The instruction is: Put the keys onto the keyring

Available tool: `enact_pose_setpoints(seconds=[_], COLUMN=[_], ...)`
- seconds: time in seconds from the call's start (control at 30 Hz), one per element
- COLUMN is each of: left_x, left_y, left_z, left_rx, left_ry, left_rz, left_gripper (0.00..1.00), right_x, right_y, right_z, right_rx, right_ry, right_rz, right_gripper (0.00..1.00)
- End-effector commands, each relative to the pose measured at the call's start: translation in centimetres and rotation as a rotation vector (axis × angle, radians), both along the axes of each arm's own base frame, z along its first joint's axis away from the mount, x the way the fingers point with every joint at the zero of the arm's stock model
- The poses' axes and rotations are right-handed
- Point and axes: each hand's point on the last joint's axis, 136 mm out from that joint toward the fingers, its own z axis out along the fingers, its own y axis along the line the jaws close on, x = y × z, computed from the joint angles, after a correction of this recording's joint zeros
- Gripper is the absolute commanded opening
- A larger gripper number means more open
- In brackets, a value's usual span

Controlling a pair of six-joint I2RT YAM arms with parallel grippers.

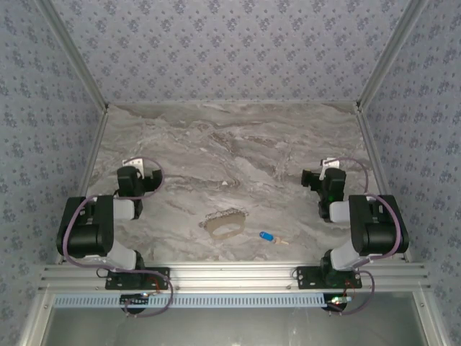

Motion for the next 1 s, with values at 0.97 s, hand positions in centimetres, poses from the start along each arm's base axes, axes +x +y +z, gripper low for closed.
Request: enact_pose_setpoints(seconds=[0.97], left_x=[0.9], left_y=[0.6], left_z=[8.1], left_rx=[0.043], left_ry=[-0.071], left_rz=[0.025], left_gripper=[0.95], right_x=[-1.1], right_y=[-0.9], right_z=[8.6], right_rx=[-0.029], right_ry=[-0.161], right_rz=[-0.164], right_gripper=[1.00])
